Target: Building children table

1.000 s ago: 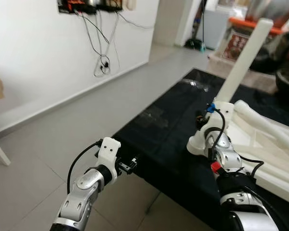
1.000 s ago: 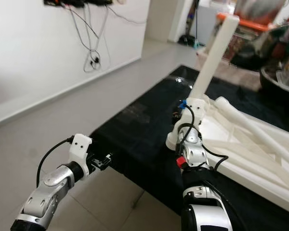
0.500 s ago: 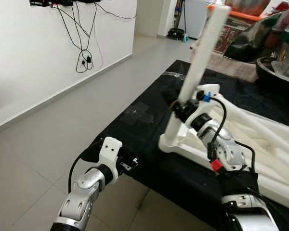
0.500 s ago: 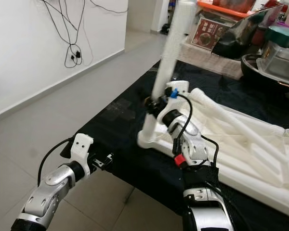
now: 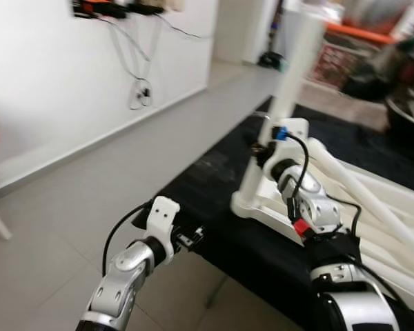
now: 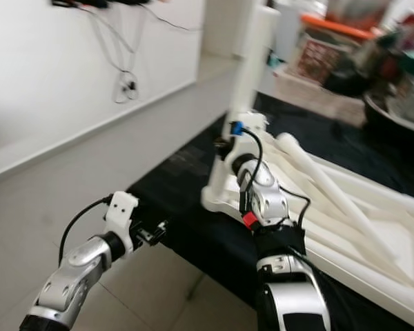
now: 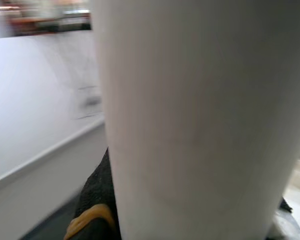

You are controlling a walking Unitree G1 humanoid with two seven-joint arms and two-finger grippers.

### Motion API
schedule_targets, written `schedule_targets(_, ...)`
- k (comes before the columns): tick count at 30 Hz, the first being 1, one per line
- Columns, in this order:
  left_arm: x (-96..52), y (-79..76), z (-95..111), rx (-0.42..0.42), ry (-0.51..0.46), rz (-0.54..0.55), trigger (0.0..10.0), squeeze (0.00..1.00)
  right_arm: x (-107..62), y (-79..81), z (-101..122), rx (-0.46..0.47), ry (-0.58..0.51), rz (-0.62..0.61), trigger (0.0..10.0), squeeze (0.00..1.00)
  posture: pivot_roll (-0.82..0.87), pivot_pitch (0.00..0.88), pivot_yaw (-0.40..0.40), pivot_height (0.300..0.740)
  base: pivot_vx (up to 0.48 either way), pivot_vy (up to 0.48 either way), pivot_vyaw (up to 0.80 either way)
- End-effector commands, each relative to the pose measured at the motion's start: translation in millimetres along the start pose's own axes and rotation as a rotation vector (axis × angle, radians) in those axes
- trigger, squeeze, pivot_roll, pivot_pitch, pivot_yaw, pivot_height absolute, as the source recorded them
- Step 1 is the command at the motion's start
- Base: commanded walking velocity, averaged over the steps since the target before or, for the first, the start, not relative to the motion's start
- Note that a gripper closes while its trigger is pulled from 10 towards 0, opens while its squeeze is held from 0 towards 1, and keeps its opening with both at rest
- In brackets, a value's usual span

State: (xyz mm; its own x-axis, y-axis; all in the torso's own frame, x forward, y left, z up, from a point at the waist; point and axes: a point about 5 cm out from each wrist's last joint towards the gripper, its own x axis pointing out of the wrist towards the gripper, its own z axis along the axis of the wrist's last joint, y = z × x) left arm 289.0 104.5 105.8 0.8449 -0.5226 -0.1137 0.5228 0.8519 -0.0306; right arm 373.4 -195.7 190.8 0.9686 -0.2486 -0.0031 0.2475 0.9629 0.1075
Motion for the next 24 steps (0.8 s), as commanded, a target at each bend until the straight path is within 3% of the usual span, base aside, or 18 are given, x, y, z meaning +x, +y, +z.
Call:
schedule_targets(1,0.9,-2.7,-1,-0.009,0.004,-0.009,10.0,0.0,-7.4,-30.6,-36,-0.031,0.161,-0.194,0.0,0.0,0.01,0.0,-0.131,0.74,0.0,0.0,0.0)
schedule_targets(5,-0.2,-1.9,-2,-0.009,0.006,-0.006,10.0,0.0,-17.1,-24.0,-38,-0.044,0.158,-0.215,0.0,0.0,0.01,0.0,-0.13,0.74,0.0,0.0,0.0)
schedule_targets(7,-0.8,-2.2,-2,-0.01,0.008,-0.005,10.0,0.0,-26.8,-10.3,-38,-0.05,0.14,-0.208,0.0,0.0,0.01,0.0,-0.132,0.74,0.0,0.0,0.0)
schedule_targets(13,-0.2,-2.6,-2,-0.012,0.007,-0.005,10.0,0.0,-29.0,-0.9,-40,-0.066,0.148,-0.232,0.0,0.0,0.01,0.0,-0.133,0.74,0.0,0.0,0.0)
schedule_targets(14,0.1,-2.7,-2,-0.012,0.006,-0.004,10.0,0.0,-28.0,6.6,-41,-0.063,0.16,-0.189,7.3,0.0,0.01,0.0,-0.136,0.74,0.0,0.0,0.0)
schedule_targets(15,0.3,-2.7,-2,-0.012,0.005,-0.004,10.0,0.0,-27.7,12.0,-42,-0.062,0.169,-0.155,7.3,0.0,0.01,0.0,-0.136,0.74,0.0,0.0,0.0)
schedule_targets(16,0.6,-2.5,-2,-0.011,0.004,-0.003,10.0,0.0,-28.1,16.6,-39,-0.026,0.144,-0.122,10.0,0.0,0.01,0.0,-0.136,0.74,0.0,0.0,0.0)
schedule_targets(17,0.8,-2.4,-2,-0.011,0.004,-0.003,10.0,0.0,-29.1,19.2,-37,0.0,0.124,-0.107,10.0,0.0,0.01,0.0,-0.136,0.74,0.0,0.0,0.0)
schedule_targets(18,0.8,-2.2,-2,-0.01,0.003,-0.002,10.0,0.0,-28.8,20.3,-34,-0.009,0.102,-0.082,10.0,1.0,0.01,0.0,-0.139,0.74,0.0,0.0,0.0)
schedule_targets(22,0.3,-1.3,-2,-0.01,0.002,0.001,10.0,0.0,-23.1,24.6,-20,-0.014,0.068,0.001,10.0,1.0,0.01,0.0,-0.139,0.74,0.0,0.0,0.0)
schedule_targets(23,0.3,-1.3,-2,-0.01,0.002,0.0,10.0,0.0,-21.2,30.7,-13,0.036,0.048,0.082,10.0,0.0,0.01,0.0,-0.135,0.74,0.0,0.0,0.0)
schedule_targets(24,0.3,-1.3,-2,-0.01,0.002,0.0,10.0,0.0,-20.3,35.1,-9,0.071,0.033,0.14,10.0,0.0,0.01,0.0,-0.135,0.74,0.0,0.0,0.0)
